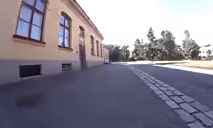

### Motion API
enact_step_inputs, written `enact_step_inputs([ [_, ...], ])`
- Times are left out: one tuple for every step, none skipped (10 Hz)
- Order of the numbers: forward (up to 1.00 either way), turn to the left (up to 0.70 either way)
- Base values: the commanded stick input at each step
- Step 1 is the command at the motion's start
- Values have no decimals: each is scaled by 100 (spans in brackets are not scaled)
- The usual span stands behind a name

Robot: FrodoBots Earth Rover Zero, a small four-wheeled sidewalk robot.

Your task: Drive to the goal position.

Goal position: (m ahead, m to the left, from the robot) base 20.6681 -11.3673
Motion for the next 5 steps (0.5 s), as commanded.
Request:
enact_step_inputs([
  [68, 0],
  [68, 0],
  [68, 0],
  [68, 0],
  [68, 0],
])
